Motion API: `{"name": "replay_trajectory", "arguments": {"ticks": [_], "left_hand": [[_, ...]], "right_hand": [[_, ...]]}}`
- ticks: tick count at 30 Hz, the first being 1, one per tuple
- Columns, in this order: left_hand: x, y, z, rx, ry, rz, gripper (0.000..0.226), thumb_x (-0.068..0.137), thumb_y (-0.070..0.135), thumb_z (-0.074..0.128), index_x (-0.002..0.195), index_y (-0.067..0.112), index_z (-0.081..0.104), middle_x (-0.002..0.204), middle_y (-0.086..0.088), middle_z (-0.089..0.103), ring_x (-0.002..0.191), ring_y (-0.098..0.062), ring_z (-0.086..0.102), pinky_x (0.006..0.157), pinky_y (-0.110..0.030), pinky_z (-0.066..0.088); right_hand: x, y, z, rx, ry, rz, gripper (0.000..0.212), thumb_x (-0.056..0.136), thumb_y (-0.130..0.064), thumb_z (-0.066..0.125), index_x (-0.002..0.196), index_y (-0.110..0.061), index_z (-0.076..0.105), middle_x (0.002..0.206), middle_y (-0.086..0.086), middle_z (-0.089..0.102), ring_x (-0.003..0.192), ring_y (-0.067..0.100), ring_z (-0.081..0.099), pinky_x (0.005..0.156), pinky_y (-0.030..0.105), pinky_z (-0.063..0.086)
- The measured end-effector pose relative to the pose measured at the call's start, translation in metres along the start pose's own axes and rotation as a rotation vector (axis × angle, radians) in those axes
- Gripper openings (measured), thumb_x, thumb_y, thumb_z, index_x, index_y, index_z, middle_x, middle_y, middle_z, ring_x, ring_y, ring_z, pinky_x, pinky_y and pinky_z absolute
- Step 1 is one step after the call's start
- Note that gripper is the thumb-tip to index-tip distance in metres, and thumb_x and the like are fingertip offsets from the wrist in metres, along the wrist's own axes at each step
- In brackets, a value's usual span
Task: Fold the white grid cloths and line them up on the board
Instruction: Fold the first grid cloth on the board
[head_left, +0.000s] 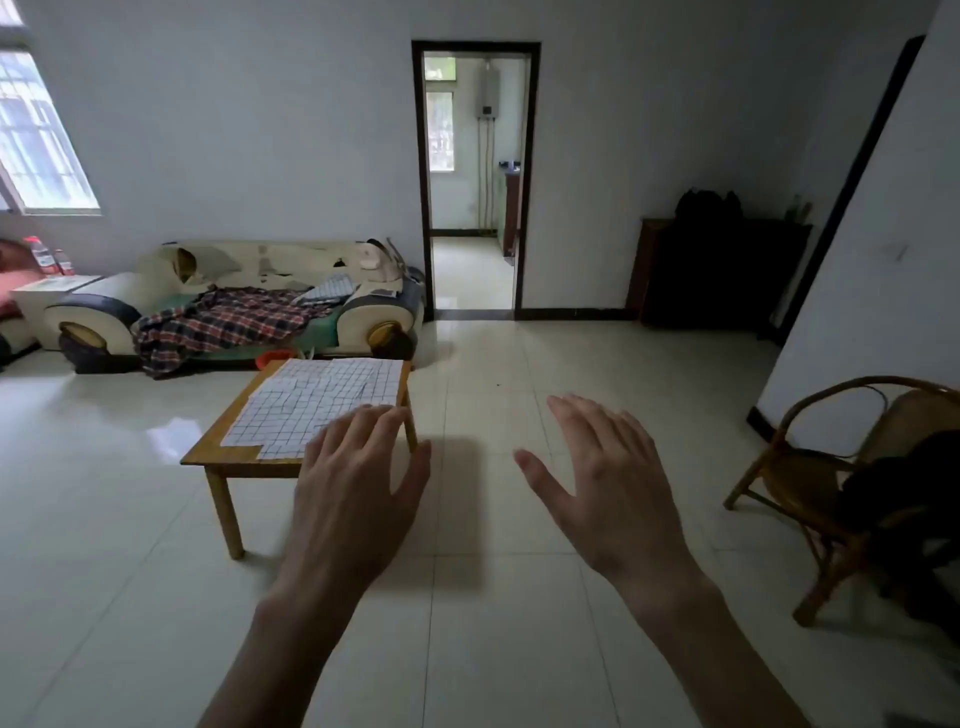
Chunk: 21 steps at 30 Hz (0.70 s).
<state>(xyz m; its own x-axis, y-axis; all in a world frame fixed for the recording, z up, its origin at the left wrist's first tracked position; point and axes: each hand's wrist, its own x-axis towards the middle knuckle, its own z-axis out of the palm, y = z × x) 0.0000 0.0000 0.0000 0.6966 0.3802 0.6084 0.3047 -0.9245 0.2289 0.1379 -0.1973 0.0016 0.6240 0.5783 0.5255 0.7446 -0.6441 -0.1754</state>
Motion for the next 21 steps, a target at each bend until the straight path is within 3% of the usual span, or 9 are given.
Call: {"name": "replay_trajectory", "arguments": {"ticks": [12, 21], "left_hand": [[0.092, 0.0, 0.089, 0.086, 0.034, -0.109, 0.055, 0.102, 0.051, 0.039, 0.136, 0.013, 0.06, 0.137, -0.013, 0.065, 0.129, -0.032, 0.059, 0.106, -0.051, 0.046], [0.12, -0.048, 0.127, 0.132, -0.004, -0.2, 0.055, 0.103, 0.051, 0.04, 0.14, 0.014, 0.057, 0.141, -0.009, 0.063, 0.135, -0.028, 0.055, 0.11, -0.048, 0.045]], "right_hand": [[0.116, 0.07, 0.068, 0.053, -0.012, -0.093, 0.076, 0.102, -0.071, 0.028, 0.15, -0.017, 0.051, 0.15, 0.008, 0.058, 0.142, 0.027, 0.052, 0.119, 0.041, 0.029], [0.186, 0.065, 0.12, 0.133, -0.075, -0.166, 0.077, 0.102, -0.071, 0.026, 0.154, -0.018, 0.046, 0.155, 0.007, 0.053, 0.147, 0.025, 0.046, 0.123, 0.04, 0.024]]}}
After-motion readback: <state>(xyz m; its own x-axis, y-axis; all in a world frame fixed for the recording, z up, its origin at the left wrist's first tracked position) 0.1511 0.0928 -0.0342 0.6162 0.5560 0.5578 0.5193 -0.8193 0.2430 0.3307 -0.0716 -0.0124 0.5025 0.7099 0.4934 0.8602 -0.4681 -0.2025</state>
